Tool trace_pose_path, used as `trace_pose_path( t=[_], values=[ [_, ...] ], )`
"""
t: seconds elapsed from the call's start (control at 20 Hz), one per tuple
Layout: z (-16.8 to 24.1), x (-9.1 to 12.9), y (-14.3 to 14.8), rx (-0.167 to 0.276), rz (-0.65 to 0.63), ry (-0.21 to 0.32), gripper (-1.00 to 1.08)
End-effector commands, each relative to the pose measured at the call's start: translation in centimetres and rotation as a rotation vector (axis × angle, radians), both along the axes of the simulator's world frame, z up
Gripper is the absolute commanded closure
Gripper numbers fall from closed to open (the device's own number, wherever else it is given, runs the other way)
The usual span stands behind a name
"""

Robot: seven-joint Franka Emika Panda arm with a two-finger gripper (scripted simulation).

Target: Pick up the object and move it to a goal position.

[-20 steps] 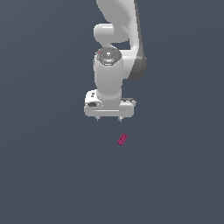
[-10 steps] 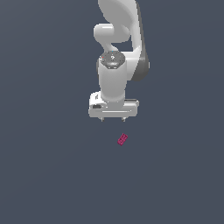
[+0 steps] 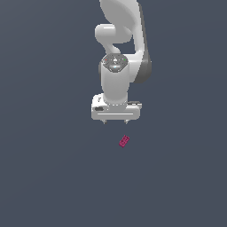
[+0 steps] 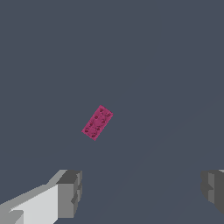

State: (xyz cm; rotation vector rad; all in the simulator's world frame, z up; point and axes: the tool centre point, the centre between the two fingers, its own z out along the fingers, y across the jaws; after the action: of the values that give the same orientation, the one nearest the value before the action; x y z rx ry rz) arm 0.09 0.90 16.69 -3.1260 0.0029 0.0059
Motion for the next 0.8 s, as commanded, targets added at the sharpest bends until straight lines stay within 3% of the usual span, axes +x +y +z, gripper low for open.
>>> trace_pose_path(
  t=[0.0, 0.75],
  values=[
    [-0.4, 0.1, 0.2, 0.001, -0.022, 0.001, -0.92],
    [-5.3, 1.6, 2.6, -0.002, -0.321, 0.005, -0.92]
  ],
)
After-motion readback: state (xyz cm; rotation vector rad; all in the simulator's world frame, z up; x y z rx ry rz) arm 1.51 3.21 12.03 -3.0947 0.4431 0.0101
